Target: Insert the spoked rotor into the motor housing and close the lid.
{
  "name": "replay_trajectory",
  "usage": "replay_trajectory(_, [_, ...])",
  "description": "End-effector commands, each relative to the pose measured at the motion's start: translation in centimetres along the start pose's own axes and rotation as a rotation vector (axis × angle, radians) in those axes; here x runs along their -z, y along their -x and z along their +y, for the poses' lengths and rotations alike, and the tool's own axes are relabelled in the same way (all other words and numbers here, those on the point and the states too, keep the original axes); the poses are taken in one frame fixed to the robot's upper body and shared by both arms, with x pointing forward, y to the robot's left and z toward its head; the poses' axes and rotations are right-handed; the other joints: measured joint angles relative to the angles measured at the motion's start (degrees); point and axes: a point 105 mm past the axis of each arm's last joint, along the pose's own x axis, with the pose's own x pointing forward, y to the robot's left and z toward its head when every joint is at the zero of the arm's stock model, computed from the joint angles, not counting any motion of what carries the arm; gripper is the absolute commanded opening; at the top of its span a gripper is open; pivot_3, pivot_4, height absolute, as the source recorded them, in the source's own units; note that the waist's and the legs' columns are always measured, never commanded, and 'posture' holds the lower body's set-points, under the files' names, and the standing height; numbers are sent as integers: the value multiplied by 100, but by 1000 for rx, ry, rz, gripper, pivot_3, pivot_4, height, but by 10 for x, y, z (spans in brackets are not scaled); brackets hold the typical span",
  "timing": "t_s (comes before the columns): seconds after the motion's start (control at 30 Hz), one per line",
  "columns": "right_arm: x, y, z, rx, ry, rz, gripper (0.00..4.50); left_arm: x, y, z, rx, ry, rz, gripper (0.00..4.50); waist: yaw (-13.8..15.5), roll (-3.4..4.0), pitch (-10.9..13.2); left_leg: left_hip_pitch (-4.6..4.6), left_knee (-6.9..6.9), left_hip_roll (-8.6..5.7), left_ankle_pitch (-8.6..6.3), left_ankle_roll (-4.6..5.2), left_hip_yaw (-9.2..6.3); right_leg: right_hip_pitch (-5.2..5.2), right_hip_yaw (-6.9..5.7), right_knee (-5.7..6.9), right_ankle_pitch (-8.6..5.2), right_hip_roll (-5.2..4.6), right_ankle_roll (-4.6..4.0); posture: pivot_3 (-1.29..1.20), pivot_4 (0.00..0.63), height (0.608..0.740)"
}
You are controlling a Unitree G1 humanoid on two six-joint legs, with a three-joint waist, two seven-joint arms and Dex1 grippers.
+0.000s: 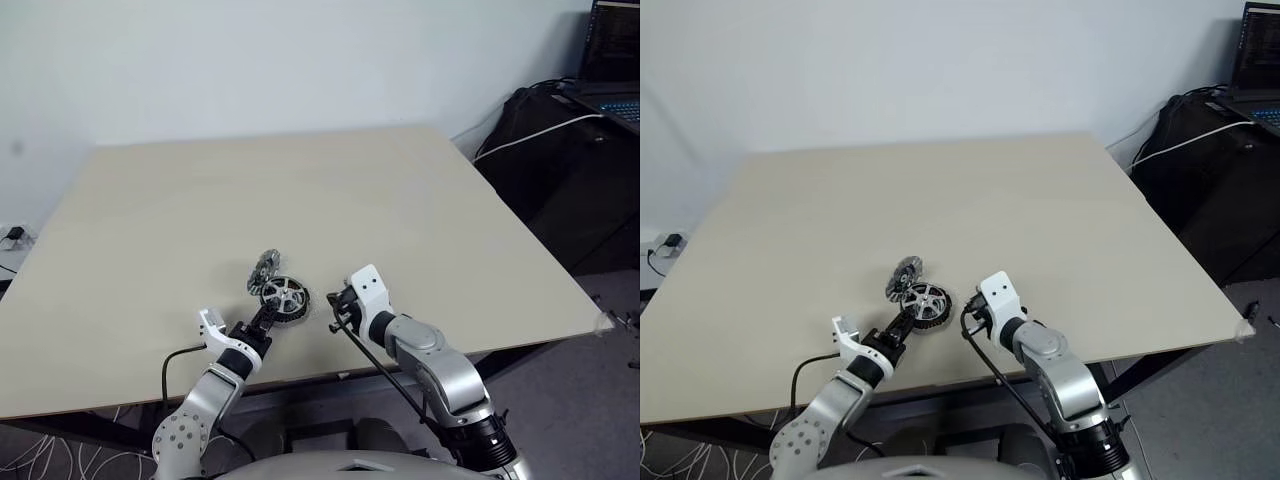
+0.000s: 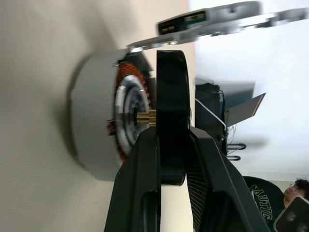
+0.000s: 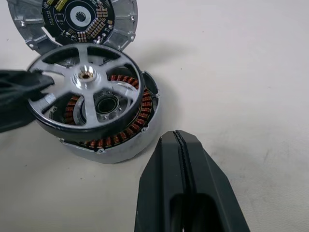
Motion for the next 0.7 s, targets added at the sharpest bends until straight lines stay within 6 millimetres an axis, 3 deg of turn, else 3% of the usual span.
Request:
replay_trajectory(0.03, [-18, 2, 1, -2, 18, -62, 0, 0, -4, -10, 47, -4, 3, 399, 0, 0, 0, 0, 0, 0, 0, 0, 0, 0, 0, 0, 1, -1, 0, 0, 0, 740])
replay_trajectory(0.2, [-18, 2, 1, 0, 20, -63, 0, 1, -6, -9, 46, -5, 19, 399, 1, 0, 0, 0, 0, 0, 0, 0, -1, 0, 0, 0, 1, 0, 0, 0, 0, 740])
replay_trajectory(0.53, [-19, 2, 0, 3, 20, -64, 0, -6, -1, -16, 79, -37, -33, 3703, -1, 3, -2, 2, 0, 0, 1, -2, 0, 2, 0, 0, -1, -1, 0, 0, 0, 740])
replay_trajectory(0.7, [-19, 2, 0, 3, 18, -65, 0, -11, 10, -20, 65, -76, -84, 3703, -8, 2, -2, 2, 0, 3, 1, -3, 2, 0, 3, 1, -9, -6, 2, 0, 0, 740])
